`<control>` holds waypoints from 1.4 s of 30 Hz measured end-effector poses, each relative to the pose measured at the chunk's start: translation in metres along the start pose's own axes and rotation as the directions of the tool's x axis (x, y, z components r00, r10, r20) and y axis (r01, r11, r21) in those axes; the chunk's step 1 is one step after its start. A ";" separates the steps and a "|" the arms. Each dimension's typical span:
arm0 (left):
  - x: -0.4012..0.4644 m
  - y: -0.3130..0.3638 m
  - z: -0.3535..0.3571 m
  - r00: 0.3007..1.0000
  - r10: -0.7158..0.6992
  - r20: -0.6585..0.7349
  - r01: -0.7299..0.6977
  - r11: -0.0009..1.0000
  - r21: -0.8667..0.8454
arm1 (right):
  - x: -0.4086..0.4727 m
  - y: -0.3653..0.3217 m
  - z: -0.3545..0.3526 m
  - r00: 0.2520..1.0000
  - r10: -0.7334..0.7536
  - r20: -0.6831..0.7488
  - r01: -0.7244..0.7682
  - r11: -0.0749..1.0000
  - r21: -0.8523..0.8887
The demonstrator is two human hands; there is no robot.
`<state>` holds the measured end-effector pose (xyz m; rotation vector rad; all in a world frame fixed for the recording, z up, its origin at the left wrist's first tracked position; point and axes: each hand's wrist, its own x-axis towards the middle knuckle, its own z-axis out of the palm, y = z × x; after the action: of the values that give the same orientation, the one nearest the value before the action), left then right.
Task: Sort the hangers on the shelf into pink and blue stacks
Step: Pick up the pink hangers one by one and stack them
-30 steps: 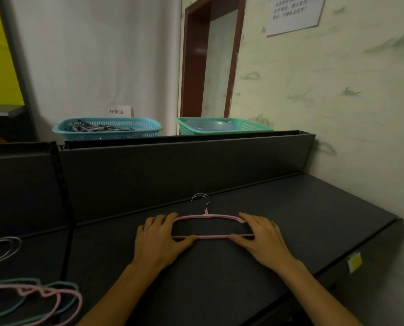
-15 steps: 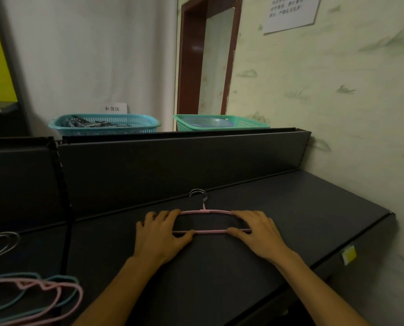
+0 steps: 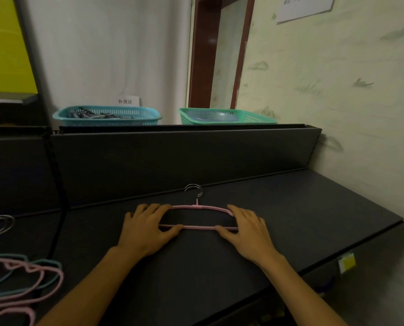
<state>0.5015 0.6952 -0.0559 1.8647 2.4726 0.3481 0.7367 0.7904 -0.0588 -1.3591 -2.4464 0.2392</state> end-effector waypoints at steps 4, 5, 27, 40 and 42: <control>-0.001 0.001 0.000 1.000 -0.003 -0.002 0.003 1.000 0.010 | 0.000 0.002 0.002 1.000 -0.020 -0.011 0.020 1.000 0.001; 0.000 0.001 0.000 1.000 -0.001 -0.005 0.001 1.000 0.011 | 0.000 0.003 0.003 0.999 -0.031 -0.021 0.031 1.000 -0.002; -0.217 -0.122 -0.089 0.898 -0.235 -0.371 0.292 0.950 0.107 | -0.043 -0.221 -0.014 0.810 -0.586 0.023 0.586 0.810 0.018; -0.442 -0.313 -0.152 0.806 -0.388 -0.448 0.480 0.870 0.111 | -0.157 -0.461 0.033 0.689 -0.724 0.040 0.716 0.688 0.113; -0.466 -0.333 -0.155 0.800 -0.407 -0.442 0.493 0.865 0.096 | -0.168 -0.485 0.037 0.678 -0.733 0.046 0.727 0.679 0.105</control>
<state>0.2943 0.1404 -0.0221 1.2657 3.2446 0.5183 0.4214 0.3913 0.0195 -0.2391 -2.7885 0.1836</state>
